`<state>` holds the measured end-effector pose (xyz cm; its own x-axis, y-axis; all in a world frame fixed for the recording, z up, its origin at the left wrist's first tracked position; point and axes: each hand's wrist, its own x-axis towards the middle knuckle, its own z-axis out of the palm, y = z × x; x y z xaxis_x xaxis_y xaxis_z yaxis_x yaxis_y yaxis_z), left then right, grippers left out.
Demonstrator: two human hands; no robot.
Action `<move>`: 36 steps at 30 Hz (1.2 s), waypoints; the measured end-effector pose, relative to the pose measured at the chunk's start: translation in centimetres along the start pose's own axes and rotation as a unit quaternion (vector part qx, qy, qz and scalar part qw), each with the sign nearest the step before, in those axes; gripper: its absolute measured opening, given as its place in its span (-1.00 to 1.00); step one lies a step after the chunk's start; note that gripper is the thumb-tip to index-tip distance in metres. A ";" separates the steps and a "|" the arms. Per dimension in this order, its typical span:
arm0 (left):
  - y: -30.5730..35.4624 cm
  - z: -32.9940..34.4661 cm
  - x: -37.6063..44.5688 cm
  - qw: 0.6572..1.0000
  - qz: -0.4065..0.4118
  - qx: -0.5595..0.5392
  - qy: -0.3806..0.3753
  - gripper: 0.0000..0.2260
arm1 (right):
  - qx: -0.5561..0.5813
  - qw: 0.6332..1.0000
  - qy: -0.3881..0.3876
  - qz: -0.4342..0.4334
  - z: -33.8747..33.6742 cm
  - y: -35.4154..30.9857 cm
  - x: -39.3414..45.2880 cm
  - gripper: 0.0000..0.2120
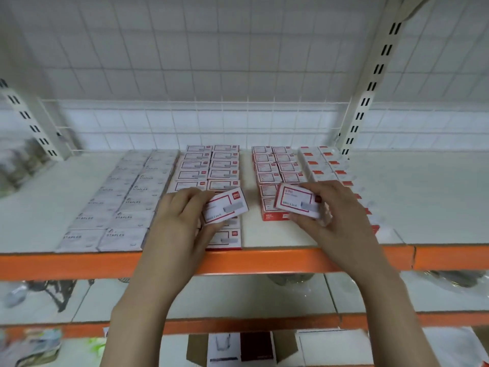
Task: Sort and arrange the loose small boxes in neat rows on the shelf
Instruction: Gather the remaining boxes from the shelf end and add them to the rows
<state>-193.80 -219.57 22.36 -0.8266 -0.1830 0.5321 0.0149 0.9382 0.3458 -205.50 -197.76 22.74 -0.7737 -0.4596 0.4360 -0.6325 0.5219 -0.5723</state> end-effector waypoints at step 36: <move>-10.7 0.2 0.3 0.993 0.015 0.049 -0.111 -0.71 | -0.088 0.994 -0.049 0.045 6.9 -4.3 -1.1 -0.53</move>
<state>-194.37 -229.60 18.66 -0.9305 -0.0963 0.3535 -0.0048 0.9680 0.2510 -201.70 -204.48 19.98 -0.8251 -0.4698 0.3138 -0.5649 0.6774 -0.4712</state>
